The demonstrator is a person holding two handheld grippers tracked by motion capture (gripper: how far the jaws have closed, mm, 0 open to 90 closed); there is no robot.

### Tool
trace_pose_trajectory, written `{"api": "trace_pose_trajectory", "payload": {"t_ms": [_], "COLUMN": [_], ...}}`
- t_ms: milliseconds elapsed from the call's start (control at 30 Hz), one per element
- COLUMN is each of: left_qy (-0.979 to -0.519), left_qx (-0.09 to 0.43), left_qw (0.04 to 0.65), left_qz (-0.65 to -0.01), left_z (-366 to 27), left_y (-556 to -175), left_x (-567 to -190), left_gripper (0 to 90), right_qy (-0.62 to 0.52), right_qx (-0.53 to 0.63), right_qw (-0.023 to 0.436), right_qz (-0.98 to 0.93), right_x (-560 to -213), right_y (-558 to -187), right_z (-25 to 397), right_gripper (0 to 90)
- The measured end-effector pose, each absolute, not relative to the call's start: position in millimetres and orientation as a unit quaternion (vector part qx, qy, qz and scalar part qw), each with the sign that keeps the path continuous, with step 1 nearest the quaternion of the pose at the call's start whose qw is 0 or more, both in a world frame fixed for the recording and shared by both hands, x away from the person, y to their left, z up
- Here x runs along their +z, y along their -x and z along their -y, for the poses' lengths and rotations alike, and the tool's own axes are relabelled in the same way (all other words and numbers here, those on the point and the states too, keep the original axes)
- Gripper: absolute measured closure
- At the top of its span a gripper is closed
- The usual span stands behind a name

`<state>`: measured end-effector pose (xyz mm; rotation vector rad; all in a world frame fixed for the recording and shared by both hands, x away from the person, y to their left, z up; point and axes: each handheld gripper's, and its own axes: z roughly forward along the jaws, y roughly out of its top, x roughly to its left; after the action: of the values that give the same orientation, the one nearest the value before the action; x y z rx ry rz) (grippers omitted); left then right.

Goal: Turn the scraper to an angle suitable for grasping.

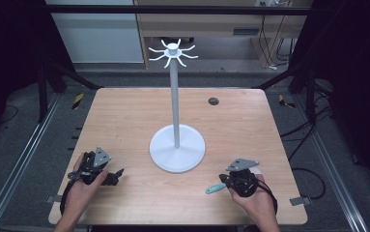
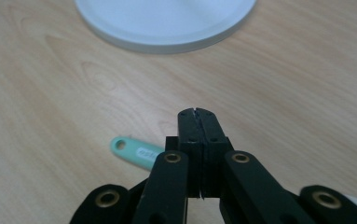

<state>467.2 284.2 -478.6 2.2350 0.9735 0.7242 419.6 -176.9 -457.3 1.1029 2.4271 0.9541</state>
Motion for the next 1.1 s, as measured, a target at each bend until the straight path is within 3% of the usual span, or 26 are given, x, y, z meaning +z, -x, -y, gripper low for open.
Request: {"api": "trace_pose_trajectory", "payload": {"t_ms": [667,1100], "left_qy": [-0.844,-0.844], "left_qx": [0.269,0.267], "left_qw": [0.292,0.293], "left_qz": [-0.36,-0.36], "left_z": [-283,-282], "left_y": [-467,-467], "left_x": [-479,-479], "left_gripper": [3.0,3.0], "right_qy": [-0.313,-0.302], "right_qx": [0.291,0.275], "right_qw": [0.093,0.084], "right_qz": [-0.899,-0.909], "right_x": [-474,-478], "right_y": [-413,-415], "right_z": [155,150], "right_gripper": [90.0,90.0]}}
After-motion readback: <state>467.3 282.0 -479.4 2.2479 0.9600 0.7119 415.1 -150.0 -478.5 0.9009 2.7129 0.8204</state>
